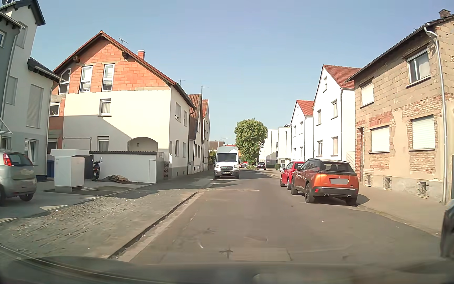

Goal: Follow the waypoints while adhering to traffic rules and regulations

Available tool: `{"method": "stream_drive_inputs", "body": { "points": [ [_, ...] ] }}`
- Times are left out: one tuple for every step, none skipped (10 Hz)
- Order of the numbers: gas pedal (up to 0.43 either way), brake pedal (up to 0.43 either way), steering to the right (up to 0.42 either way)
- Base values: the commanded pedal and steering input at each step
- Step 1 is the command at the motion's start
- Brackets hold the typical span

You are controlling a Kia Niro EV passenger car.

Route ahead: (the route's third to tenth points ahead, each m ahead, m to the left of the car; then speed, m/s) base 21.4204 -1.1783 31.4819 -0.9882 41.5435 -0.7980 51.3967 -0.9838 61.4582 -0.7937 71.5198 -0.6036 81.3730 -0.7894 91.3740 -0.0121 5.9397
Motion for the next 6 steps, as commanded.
{"method": "stream_drive_inputs", "body": {
  "points": [
    [0.059, 0.030, 0.010],
    [0.059, 0.030, 0.010],
    [0.059, 0.030, 0.010],
    [0.059, 0.030, 0.010],
    [0.059, 0.030, 0.010],
    [0.047, 0.030, 0.010]
  ]
}}
